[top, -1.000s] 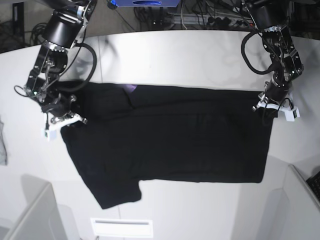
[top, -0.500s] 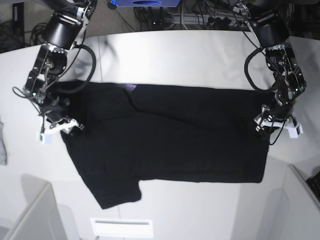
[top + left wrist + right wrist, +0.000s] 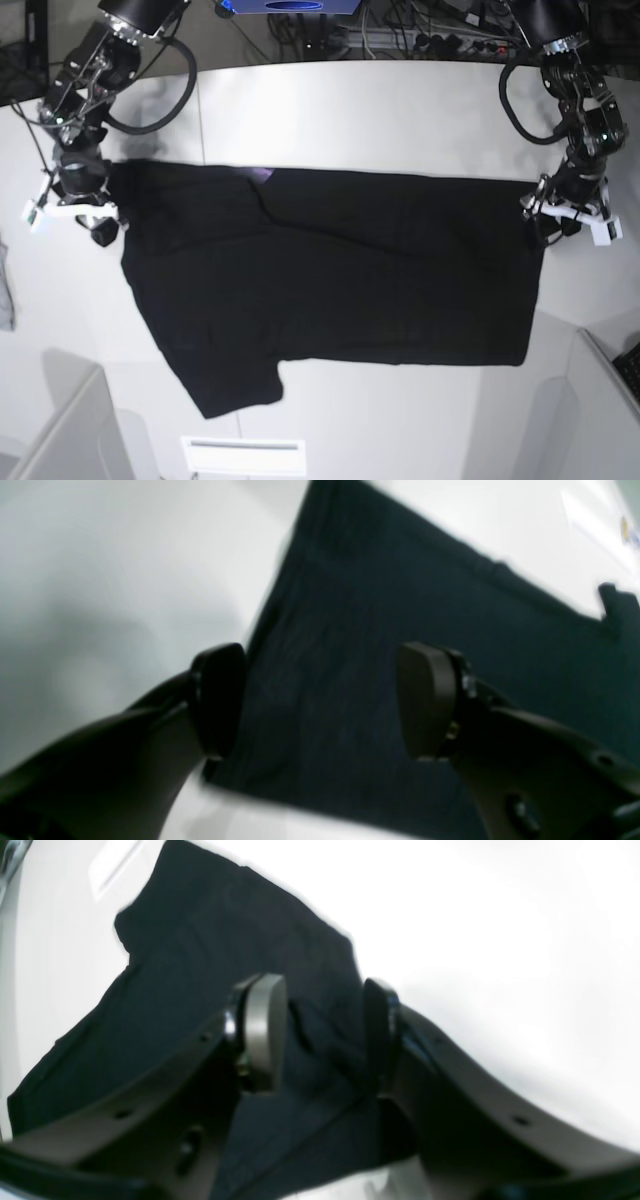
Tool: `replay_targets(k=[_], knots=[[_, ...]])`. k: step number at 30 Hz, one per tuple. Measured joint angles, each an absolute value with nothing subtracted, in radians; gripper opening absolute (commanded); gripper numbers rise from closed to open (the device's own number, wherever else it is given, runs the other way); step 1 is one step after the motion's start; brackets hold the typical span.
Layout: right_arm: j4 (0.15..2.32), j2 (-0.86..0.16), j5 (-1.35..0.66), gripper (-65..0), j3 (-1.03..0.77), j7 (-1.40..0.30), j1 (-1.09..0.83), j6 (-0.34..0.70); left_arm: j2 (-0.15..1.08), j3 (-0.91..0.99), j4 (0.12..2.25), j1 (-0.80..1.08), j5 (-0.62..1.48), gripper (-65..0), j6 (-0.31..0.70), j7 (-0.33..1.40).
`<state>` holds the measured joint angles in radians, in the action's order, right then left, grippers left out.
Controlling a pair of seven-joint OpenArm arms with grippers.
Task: Fold the T-shirt properly
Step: 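Hold the shoulders and shift both grippers along the collar edge, then lay the shoulder edge down and open both grippers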
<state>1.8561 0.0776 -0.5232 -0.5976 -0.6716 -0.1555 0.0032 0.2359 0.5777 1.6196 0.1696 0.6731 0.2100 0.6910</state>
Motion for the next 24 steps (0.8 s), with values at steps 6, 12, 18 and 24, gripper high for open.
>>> replay_targets(k=[6, 12, 18, 24], knots=[[1.875, 0.113, -0.578, -25.2, -0.598, -0.68, -0.269, -0.005, 0.118, 0.776, 1.647, 0.252, 0.665, -19.3, 0.21, 0.693], [1.832, 0.113, -0.778, -25.2, -0.62, -0.67, -0.356, -0.002, 0.109, 0.78, 1.552, 0.248, 0.667, -19.7, 0.265, 0.692], [1.703, 0.114, -0.795, -25.2, -0.62, -0.664, -0.347, -0.001, 0.11, 0.787, 1.467, 0.213, 0.67, -19.9, 0.266, 0.682], [1.618, 0.102, -0.809, -25.4, -0.62, -0.599, -0.295, 0.012, 0.117, 0.785, 1.383, 0.146, 0.686, -20.1, 0.281, 0.655]])
